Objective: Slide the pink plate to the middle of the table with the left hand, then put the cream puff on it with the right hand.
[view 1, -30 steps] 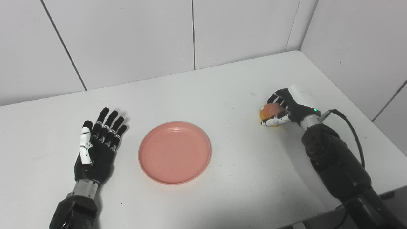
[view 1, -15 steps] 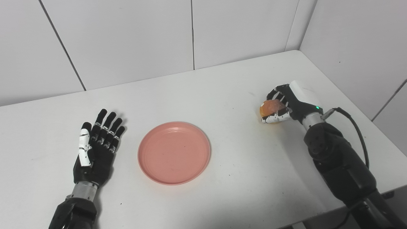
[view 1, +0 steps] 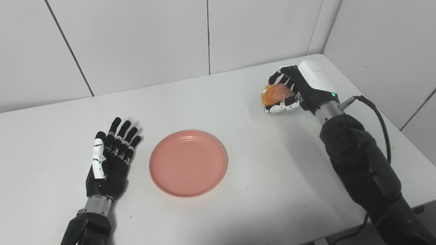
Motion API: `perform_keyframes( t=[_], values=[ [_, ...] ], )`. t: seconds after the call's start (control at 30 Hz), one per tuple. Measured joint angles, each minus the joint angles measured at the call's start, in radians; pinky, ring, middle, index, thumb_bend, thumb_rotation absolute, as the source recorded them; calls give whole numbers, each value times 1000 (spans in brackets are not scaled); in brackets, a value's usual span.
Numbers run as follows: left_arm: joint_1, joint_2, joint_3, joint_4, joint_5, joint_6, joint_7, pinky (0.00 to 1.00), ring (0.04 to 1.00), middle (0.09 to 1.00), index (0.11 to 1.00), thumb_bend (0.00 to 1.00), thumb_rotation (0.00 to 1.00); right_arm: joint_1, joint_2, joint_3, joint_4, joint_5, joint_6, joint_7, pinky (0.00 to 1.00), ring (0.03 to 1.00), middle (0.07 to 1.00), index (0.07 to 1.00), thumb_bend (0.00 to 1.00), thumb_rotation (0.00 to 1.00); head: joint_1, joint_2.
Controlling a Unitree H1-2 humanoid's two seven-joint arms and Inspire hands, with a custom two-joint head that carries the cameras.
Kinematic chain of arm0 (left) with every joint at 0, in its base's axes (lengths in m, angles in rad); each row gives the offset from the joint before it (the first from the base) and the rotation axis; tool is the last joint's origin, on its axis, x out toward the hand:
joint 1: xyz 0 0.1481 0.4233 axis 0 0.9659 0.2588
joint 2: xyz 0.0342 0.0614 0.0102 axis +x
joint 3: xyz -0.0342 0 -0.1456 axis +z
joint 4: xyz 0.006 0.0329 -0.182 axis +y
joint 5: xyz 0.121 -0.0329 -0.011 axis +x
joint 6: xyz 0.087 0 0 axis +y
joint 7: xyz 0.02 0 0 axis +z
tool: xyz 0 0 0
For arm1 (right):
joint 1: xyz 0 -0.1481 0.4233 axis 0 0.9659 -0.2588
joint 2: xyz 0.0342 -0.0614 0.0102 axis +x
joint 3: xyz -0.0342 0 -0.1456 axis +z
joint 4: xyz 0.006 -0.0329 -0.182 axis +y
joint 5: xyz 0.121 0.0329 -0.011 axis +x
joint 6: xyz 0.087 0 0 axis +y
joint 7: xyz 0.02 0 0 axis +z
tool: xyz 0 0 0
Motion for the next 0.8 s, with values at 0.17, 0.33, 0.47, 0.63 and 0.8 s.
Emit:
perform_keyframes(
  t=[0.17, 0.33, 0.47, 0.63, 0.8],
  values=[
    [15, -26, -16, -29, 36, -1, 34, 936, 936, 945, 933, 425, 1000, -47, 33, 64, -33, -31, 0, 42, 331, 400, 437, 539, 519, 0, 98, 12],
    [28, -56, -38, -57, 74, 0, 80, 939, 937, 943, 929, 420, 1000, -87, 91, 114, -35, -41, -2, 57, 314, 379, 428, 537, 519, 0, 210, 23],
    [47, -84, -59, -92, 89, 10, 117, 926, 932, 934, 922, 416, 1000, -92, 125, 159, -15, -20, -26, 69, 351, 420, 447, 531, 522, 0, 265, 31],
    [59, -129, -84, -128, 125, 40, 165, 915, 927, 925, 908, 413, 1000, -93, 153, 203, 6, -18, -61, 72, 292, 358, 425, 534, 521, 0, 351, 46],
    [60, -144, -108, -131, 155, 43, 184, 905, 915, 919, 906, 399, 1000, -98, 174, 234, 17, -23, -80, 73, 299, 365, 433, 534, 522, 0, 428, 60]
  ],
)
